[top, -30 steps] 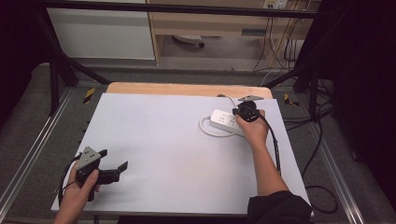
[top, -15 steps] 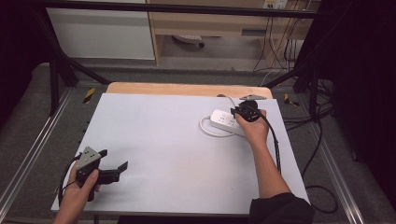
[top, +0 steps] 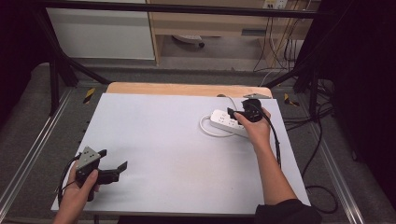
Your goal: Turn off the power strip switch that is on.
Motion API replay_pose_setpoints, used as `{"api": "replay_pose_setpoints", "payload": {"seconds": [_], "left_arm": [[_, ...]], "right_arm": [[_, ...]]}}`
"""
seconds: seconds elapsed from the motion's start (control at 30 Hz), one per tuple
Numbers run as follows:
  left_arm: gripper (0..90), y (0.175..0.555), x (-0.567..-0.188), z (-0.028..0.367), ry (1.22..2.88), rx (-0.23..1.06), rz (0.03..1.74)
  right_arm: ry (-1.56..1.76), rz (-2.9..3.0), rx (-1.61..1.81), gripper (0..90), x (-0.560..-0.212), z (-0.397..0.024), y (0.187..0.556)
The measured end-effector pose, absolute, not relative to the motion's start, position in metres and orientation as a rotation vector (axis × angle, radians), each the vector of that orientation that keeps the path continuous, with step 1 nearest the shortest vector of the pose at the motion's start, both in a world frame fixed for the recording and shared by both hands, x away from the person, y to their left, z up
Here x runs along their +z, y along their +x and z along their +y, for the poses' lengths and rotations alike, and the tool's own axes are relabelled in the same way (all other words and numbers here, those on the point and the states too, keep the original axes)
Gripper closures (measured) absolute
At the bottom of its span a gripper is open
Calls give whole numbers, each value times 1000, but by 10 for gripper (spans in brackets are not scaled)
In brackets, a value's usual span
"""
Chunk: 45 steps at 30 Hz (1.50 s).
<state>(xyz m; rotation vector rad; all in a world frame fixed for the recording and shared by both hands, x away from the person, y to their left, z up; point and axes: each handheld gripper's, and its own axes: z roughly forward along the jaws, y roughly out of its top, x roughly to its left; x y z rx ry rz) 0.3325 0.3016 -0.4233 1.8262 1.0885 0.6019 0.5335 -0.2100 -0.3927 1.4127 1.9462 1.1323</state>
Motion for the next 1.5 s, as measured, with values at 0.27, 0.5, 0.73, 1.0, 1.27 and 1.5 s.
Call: {"api": "replay_pose_setpoints", "payload": {"seconds": [0.27, 0.5, 0.73, 1.0, 1.27, 1.5], "left_arm": [[53, 332, -423, 301, 1830, 602, 1085], [53, 332, -423, 301, 1828, 601, 1089], [53, 332, -423, 301, 1827, 604, 1090], [53, 332, -423, 301, 1830, 607, 1092], [53, 332, -423, 302, 1829, 608, 1094], [53, 332, -423, 302, 1831, 610, 1096]], "right_arm": [[1417, 1921, 1165, 71, -382, -210, 525], [1395, 1920, 1194, 55, -374, -211, 517], [1355, 1918, 1242, 58, -365, -215, 506], [1313, 1887, 1342, 62, -352, -226, 482], [1267, 1877, 1404, 61, -348, -236, 459], [1211, 1871, 1406, 54, -351, -245, 437]]}}
